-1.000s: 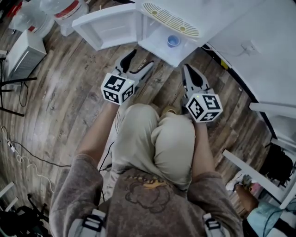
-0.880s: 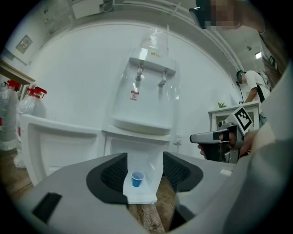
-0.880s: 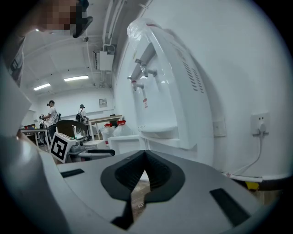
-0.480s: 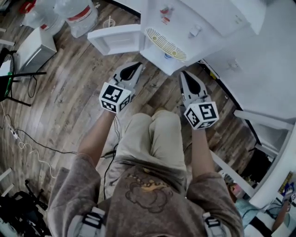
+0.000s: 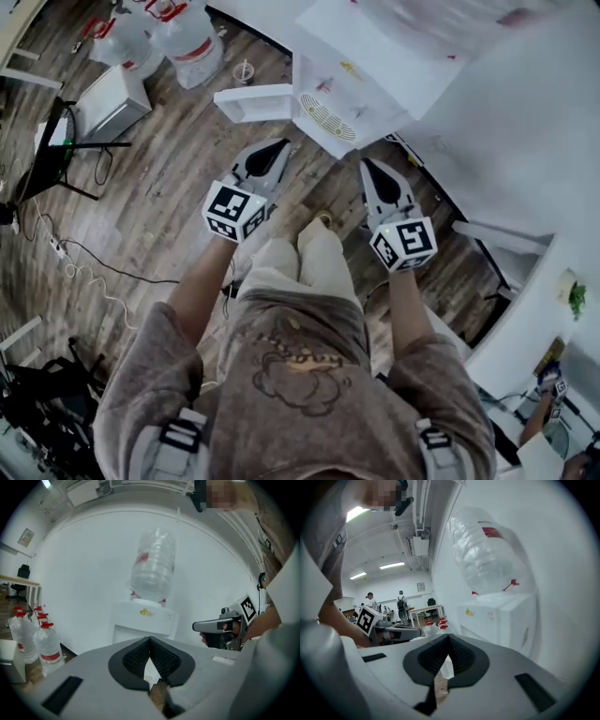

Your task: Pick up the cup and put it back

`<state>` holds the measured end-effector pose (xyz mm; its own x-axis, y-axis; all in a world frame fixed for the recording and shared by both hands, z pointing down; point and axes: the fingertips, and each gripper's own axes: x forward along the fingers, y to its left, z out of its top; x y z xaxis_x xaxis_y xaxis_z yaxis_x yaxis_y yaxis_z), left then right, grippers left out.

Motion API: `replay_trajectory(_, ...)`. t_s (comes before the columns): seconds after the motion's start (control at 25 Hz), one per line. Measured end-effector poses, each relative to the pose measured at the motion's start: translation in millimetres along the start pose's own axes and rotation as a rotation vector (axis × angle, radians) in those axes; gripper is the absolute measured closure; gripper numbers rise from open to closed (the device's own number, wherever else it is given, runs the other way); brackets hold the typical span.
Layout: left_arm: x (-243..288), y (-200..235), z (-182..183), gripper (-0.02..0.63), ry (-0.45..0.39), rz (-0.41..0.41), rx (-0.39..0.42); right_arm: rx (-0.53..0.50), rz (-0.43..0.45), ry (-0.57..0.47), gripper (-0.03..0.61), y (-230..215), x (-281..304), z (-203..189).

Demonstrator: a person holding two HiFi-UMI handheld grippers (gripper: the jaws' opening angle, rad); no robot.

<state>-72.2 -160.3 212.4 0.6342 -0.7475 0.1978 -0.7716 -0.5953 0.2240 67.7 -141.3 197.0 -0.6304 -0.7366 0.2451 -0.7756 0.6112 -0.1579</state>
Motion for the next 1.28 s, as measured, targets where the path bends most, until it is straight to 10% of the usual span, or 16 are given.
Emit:
replay_trajectory(0.48, -32.8, -68.4, 190.8, 0.611, -0.049, -0.004, 0.022, 0.023, -0.025, -0.038, 0.577, -0.5, -75.7, 166.9)
replay_trajectory(1.28, 1.3, -115.8, 242.9, 0.611, -0.068, -0.084, 0.075, 0.039, -0.05, -0.094, 0.577, -31.2, -94.7, 213.4)
